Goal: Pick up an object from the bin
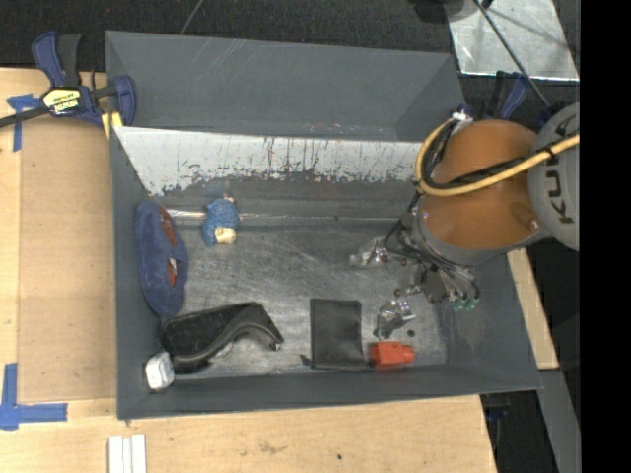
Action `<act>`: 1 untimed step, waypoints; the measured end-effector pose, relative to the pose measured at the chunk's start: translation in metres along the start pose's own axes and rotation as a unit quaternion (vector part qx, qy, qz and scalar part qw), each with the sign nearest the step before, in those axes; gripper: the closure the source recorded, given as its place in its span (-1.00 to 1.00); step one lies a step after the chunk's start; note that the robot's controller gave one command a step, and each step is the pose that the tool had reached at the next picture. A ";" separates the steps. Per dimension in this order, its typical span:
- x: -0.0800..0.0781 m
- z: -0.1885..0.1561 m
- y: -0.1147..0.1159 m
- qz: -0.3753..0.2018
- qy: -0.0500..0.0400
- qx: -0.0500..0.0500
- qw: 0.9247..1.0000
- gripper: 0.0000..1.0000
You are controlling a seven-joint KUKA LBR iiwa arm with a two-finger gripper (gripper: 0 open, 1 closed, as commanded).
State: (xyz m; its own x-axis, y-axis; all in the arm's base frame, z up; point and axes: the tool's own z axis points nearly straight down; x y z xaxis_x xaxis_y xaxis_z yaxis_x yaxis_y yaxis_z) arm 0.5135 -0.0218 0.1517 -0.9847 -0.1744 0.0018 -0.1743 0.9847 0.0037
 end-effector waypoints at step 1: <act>0.013 0.025 0.041 -0.107 0.000 0.001 0.994 -1.00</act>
Offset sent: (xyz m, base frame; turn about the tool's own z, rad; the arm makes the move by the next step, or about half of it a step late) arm -0.0197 0.0376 -0.0248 -0.2127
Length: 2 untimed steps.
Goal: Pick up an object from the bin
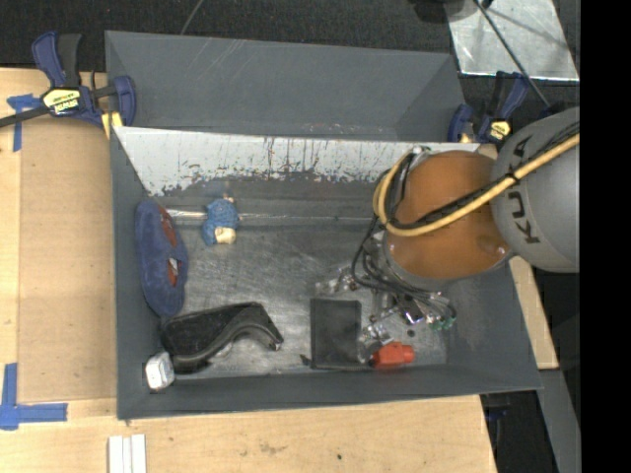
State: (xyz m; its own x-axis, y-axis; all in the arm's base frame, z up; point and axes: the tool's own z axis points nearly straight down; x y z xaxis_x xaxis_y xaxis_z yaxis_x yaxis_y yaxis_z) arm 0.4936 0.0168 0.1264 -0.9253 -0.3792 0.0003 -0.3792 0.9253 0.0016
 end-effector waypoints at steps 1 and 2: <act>-0.011 0.024 -0.012 -0.060 -0.001 0.001 0.998 -1.00; 0.008 0.029 -0.003 -0.095 0.001 0.001 0.995 -1.00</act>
Offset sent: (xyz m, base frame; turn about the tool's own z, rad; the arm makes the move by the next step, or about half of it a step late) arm 0.0137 -0.0064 -0.0234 -0.1214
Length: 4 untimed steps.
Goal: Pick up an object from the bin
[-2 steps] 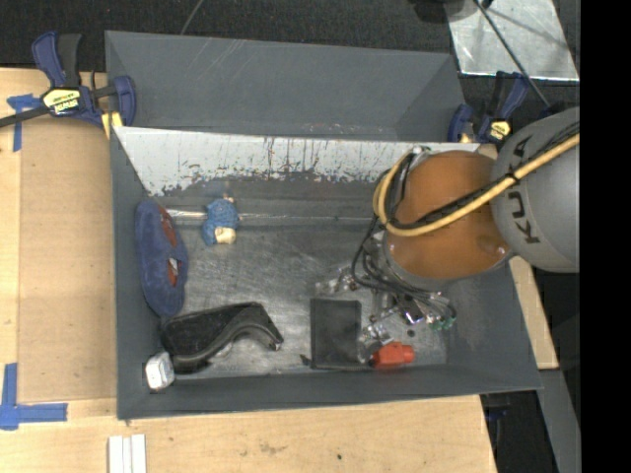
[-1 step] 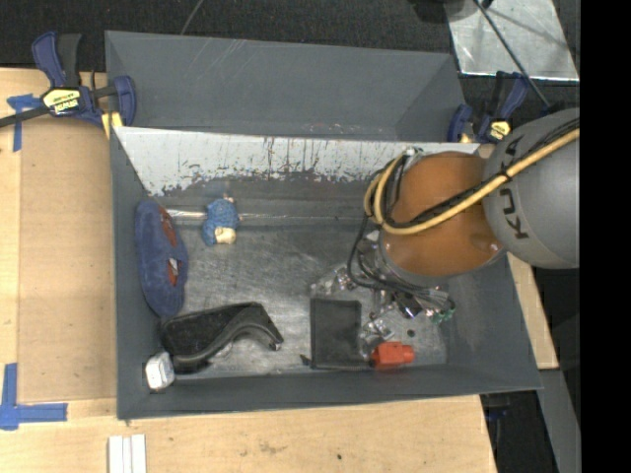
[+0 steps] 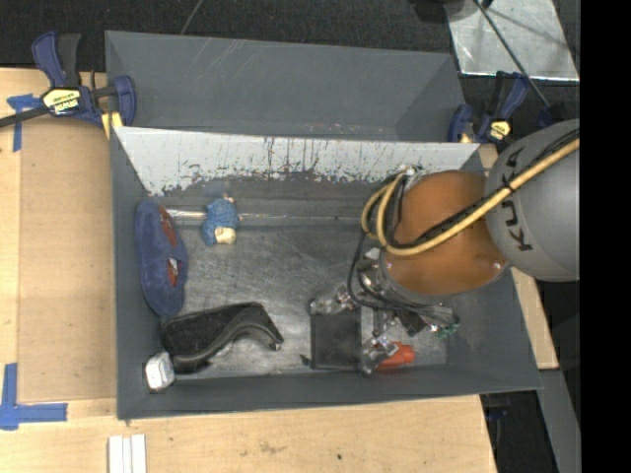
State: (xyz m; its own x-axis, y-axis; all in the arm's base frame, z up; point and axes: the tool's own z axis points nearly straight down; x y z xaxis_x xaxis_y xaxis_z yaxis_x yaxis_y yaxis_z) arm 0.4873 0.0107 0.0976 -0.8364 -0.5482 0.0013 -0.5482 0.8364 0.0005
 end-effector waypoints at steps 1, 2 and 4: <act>0.010 0.024 -0.030 0.151 -0.003 -0.003 0.989 -1.00; -0.026 0.019 -0.041 0.251 -0.002 0.001 0.968 -1.00; -0.025 -0.126 -0.040 0.225 -0.007 0.002 0.974 1.00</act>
Offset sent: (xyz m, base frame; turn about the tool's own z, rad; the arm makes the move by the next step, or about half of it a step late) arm 0.0063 -0.0348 -0.0276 0.3089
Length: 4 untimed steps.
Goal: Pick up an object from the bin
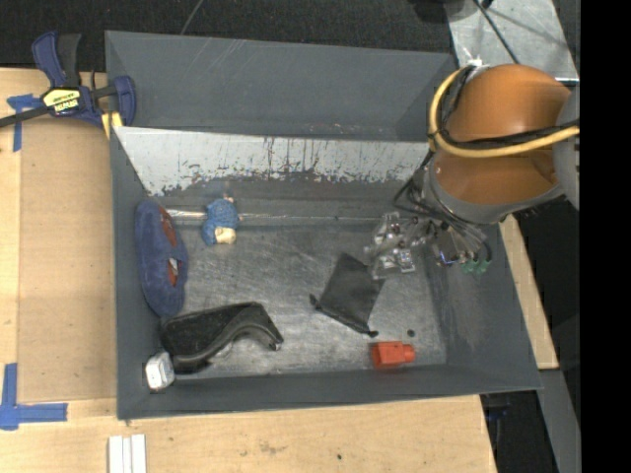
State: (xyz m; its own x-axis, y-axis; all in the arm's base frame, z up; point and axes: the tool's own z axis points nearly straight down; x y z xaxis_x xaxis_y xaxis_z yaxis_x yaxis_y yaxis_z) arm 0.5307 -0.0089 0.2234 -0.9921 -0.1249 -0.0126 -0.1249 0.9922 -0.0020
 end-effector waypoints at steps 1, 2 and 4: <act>0.021 0.129 0.016 0.072 0.009 -0.001 0.997 1.00; 0.019 0.125 0.015 0.072 0.005 0.000 0.997 -1.00; 0.001 0.144 -0.012 0.137 -0.010 0.000 0.991 1.00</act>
Offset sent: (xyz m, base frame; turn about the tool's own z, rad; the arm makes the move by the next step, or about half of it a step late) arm -0.0193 0.0128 -0.1253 0.1451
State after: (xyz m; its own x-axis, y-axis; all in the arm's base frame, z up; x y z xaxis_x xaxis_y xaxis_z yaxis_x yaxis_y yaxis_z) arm 0.5328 -0.0208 0.0796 -0.9884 0.1482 -0.0320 0.1482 0.9890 0.0035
